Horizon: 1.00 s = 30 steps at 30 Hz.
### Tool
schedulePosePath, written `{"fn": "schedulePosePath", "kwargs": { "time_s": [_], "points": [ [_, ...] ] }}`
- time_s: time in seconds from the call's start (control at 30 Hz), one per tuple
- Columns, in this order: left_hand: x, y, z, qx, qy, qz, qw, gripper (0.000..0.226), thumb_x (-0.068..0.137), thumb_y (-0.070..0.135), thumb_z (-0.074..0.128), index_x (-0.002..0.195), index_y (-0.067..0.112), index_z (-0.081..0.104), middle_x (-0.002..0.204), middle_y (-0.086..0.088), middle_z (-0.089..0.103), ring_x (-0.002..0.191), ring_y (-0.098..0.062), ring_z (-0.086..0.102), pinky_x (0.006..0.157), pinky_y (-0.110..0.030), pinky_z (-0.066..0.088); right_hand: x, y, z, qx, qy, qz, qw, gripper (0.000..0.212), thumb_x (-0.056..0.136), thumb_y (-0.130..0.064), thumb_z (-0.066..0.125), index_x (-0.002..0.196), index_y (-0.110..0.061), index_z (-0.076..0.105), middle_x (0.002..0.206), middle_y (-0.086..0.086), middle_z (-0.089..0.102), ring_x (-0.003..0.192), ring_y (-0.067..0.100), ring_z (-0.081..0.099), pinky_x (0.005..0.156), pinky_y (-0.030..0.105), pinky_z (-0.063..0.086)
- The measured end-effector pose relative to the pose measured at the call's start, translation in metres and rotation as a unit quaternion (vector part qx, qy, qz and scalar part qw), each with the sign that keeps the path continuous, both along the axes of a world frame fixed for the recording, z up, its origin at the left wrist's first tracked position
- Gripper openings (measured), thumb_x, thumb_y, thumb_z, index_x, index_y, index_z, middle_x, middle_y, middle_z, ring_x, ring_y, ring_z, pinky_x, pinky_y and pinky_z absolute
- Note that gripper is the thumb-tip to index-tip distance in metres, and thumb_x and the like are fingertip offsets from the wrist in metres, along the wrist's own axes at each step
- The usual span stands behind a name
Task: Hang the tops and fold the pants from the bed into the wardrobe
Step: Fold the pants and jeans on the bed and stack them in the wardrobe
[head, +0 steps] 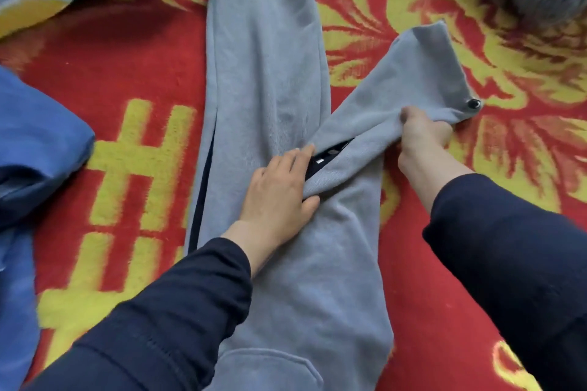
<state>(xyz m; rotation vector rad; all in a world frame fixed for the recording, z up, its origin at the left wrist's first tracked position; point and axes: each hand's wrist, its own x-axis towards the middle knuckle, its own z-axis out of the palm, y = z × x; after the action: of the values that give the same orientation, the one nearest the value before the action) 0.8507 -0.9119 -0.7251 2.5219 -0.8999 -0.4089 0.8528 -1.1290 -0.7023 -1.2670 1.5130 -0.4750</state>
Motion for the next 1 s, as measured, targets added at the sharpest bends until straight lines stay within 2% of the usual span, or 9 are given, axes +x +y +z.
{"fn": "schedulePosePath", "kwargs": {
  "time_s": [0.1, 0.17, 0.3, 0.4, 0.53, 0.67, 0.83, 0.93, 1.0],
  "points": [
    [0.014, -0.003, 0.004, -0.105, 0.120, 0.106, 0.981, 0.031, 0.093, 0.024, 0.050, 0.123, 0.027, 0.058, 0.110, 0.003, 0.066, 0.103, -0.023, 0.057, 0.085, -0.038, 0.045, 0.043, -0.003, 0.021, -0.018, -0.030, 0.018, 0.999, 0.035, 0.073, -0.014, 0.066, 0.107, -0.007, 0.061, 0.096, 0.007, 0.066, 0.083, 0.023, 0.066, 0.077, 0.037, 0.057],
    [0.034, 0.000, 0.008, -0.190, 0.224, 0.205, 0.934, 0.020, 0.097, 0.021, 0.049, 0.102, 0.027, 0.067, 0.090, 0.000, 0.070, 0.087, -0.018, 0.062, 0.075, -0.033, 0.047, 0.079, 0.008, 0.044, -0.033, -0.037, 0.087, 0.995, 0.021, 0.075, -0.013, 0.063, 0.094, -0.008, 0.058, 0.083, 0.006, 0.062, 0.080, 0.025, 0.063, 0.074, 0.040, 0.055],
    [0.081, 0.024, 0.011, -0.332, 0.331, 0.301, 0.830, 0.018, 0.097, 0.018, 0.051, 0.096, 0.015, 0.069, 0.088, -0.004, 0.066, 0.081, -0.012, 0.058, 0.074, -0.029, 0.045, 0.165, 0.040, 0.063, -0.141, -0.048, 0.265, 0.953, 0.021, 0.063, -0.021, 0.052, 0.084, -0.021, 0.051, 0.070, -0.001, 0.053, 0.074, 0.026, 0.057, 0.074, 0.044, 0.053],
    [0.101, 0.049, -0.002, -0.347, 0.342, 0.341, 0.804, 0.019, 0.098, 0.011, 0.050, 0.094, 0.007, 0.068, 0.089, -0.006, 0.069, 0.083, -0.013, 0.061, 0.076, -0.029, 0.047, 0.208, 0.076, 0.056, -0.151, -0.014, 0.427, 0.891, 0.049, 0.076, -0.025, 0.058, 0.124, -0.023, 0.055, 0.100, 0.001, 0.065, 0.092, 0.021, 0.057, 0.083, 0.036, 0.050],
    [0.113, 0.064, -0.016, -0.365, 0.433, 0.372, 0.736, 0.016, 0.096, 0.014, 0.055, 0.101, 0.008, 0.070, 0.098, -0.008, 0.074, 0.090, -0.019, 0.069, 0.075, -0.026, 0.055, 0.219, 0.102, 0.007, -0.167, 0.158, 0.602, 0.765, 0.038, 0.084, -0.049, 0.056, 0.114, -0.027, 0.064, 0.129, 0.007, 0.053, 0.125, 0.028, 0.046, 0.103, 0.040, 0.041],
    [0.116, 0.062, -0.020, -0.366, 0.431, 0.377, 0.734, 0.025, 0.093, 0.025, 0.060, 0.096, 0.002, 0.069, 0.097, -0.015, 0.073, 0.086, -0.020, 0.069, 0.078, -0.033, 0.054, 0.208, 0.104, -0.013, -0.221, 0.208, 0.634, 0.711, 0.055, 0.090, -0.049, 0.052, 0.139, -0.026, 0.046, 0.146, 0.005, 0.033, 0.138, 0.025, 0.027, 0.110, 0.043, 0.028],
    [0.112, 0.059, -0.014, -0.357, 0.407, 0.323, 0.776, 0.013, 0.094, 0.014, 0.060, 0.094, 0.009, 0.072, 0.096, -0.017, 0.072, 0.088, -0.024, 0.068, 0.086, -0.047, 0.053, 0.222, 0.110, -0.013, -0.284, 0.193, 0.575, 0.743, 0.051, 0.078, -0.063, 0.059, 0.099, -0.017, 0.052, 0.110, 0.009, 0.051, 0.104, 0.028, 0.050, 0.082, 0.038, 0.043],
    [0.112, 0.061, -0.010, -0.343, 0.410, 0.312, 0.786, 0.013, 0.092, 0.017, 0.063, 0.094, 0.009, 0.073, 0.093, -0.015, 0.073, 0.090, -0.029, 0.069, 0.085, -0.050, 0.053, 0.226, 0.119, -0.013, -0.293, 0.244, 0.577, 0.722, 0.048, 0.089, -0.040, 0.054, 0.124, -0.008, 0.049, 0.132, 0.013, 0.044, 0.125, 0.033, 0.041, 0.099, 0.048, 0.041],
    [0.117, 0.061, -0.007, -0.346, 0.423, 0.316, 0.776, 0.014, 0.093, 0.017, 0.062, 0.097, 0.008, 0.073, 0.094, -0.011, 0.074, 0.087, -0.022, 0.069, 0.087, -0.046, 0.055, 0.226, 0.121, -0.009, -0.313, 0.248, 0.564, 0.723, 0.030, 0.094, -0.025, 0.046, 0.118, -0.009, 0.051, 0.130, 0.015, 0.046, 0.123, 0.035, 0.043, 0.098, 0.047, 0.042]
  ]
}}
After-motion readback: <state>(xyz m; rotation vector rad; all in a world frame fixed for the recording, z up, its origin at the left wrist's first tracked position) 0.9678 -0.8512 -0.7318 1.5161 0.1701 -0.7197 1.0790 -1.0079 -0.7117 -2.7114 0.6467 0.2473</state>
